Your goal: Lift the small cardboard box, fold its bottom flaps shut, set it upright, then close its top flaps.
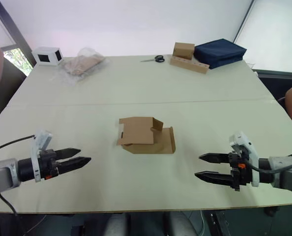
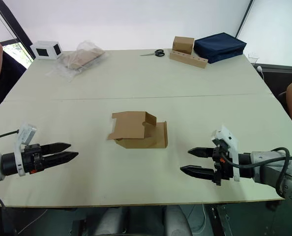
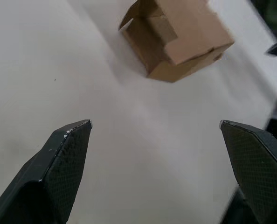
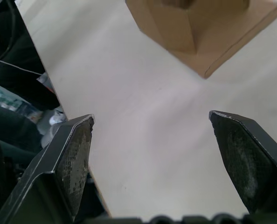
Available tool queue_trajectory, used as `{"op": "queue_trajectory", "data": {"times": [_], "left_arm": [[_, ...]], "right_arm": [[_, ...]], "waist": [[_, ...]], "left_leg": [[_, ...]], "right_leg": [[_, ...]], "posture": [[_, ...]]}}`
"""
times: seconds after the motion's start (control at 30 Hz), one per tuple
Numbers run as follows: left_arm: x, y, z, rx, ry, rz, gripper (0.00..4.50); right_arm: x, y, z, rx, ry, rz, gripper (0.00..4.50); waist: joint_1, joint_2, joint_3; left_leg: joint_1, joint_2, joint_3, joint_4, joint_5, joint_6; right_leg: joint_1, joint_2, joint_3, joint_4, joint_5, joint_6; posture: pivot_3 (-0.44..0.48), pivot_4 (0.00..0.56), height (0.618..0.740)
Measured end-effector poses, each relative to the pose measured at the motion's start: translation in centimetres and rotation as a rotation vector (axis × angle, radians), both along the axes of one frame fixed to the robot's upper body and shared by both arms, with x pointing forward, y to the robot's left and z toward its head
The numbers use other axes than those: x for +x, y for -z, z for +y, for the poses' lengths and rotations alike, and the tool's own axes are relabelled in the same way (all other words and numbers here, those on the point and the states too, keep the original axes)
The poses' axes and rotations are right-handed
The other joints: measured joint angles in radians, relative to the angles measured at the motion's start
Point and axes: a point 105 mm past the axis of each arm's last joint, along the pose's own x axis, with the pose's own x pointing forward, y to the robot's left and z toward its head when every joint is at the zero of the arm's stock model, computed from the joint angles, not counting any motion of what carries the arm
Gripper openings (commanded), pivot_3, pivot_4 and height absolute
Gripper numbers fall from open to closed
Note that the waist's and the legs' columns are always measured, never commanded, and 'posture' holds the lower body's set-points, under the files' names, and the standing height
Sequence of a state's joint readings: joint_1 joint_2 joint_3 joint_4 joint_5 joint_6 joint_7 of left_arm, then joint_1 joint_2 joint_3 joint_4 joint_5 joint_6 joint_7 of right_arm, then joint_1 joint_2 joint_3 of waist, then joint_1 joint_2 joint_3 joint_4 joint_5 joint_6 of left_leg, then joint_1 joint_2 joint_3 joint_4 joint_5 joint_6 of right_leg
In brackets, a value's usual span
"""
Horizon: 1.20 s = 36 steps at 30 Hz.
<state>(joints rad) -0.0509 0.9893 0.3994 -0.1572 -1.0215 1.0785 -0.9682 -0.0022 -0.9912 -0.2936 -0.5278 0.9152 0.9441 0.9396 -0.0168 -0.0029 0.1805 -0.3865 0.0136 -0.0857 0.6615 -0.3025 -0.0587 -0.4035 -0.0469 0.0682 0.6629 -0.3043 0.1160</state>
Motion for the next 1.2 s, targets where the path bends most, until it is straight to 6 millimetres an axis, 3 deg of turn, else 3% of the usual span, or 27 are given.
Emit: {"op": "queue_trajectory", "data": {"times": [0.1, 0.2, 0.4, 0.57, 1.2], "left_arm": [[2.1, -1.3, -1.0, -0.101, 0.05, 0.034, 4.5], [4.4, -1.3, -3.0, -0.198, 0.103, 0.11, 4.5], [7.3, -0.7, -6.5, -0.263, 0.181, 0.224, 4.5], [8.9, -0.3, -8.0, -0.28, 0.198, 0.264, 4.5], [9.3, 1.4, -10.7, -0.338, 0.294, 0.386, 4.5]], "right_arm": [[0.7, -1.3, 1.0, -0.011, -0.036, -0.079, 4.22], [0.9, -2.2, 2.7, -0.004, -0.09, -0.156, 4.22], [0.9, -1.1, 3.7, -0.021, -0.081, -0.152, 4.22], [1.0, -0.6, 3.9, -0.025, -0.052, -0.157, 4.22], [0.7, -0.1, 3.8, -0.033, 0.032, -0.17, 4.22]], "waist": [[0.002, 0.0, 0.0], [0.001, 0.0, 0.0], [-0.003, -0.001, 0.001], [-0.003, -0.001, 0.001], [-0.001, -0.001, 0.001]], "left_leg": [[0.0, 0.0, 0.0, 0.0, 0.0, 0.0], [-0.002, 0.0, -0.001, 0.0, 0.0, 0.0], [-0.005, -0.001, -0.001, 0.002, 0.0, 0.0], [-0.004, -0.001, -0.001, 0.002, 0.0, 0.0], [-0.005, -0.001, -0.001, 0.003, 0.0, 0.0]], "right_leg": [[0.0, 0.0, -0.001, 0.0, 0.0, 0.0], [-0.001, 0.0, -0.001, 0.0, 0.0, 0.0], [-0.005, 0.0, -0.001, 0.002, 0.0, 0.0], [-0.004, 0.0, -0.001, 0.002, 0.0, 0.0], [-0.004, 0.0, -0.001, 0.002, 0.0, 0.0]], "posture": [[0.0, 0.15, 0.74], [0.0, 0.15, 0.74], [0.0, 0.15, 0.74], [0.0, 0.15, 0.74], [0.0, 0.15, 0.74]]}}
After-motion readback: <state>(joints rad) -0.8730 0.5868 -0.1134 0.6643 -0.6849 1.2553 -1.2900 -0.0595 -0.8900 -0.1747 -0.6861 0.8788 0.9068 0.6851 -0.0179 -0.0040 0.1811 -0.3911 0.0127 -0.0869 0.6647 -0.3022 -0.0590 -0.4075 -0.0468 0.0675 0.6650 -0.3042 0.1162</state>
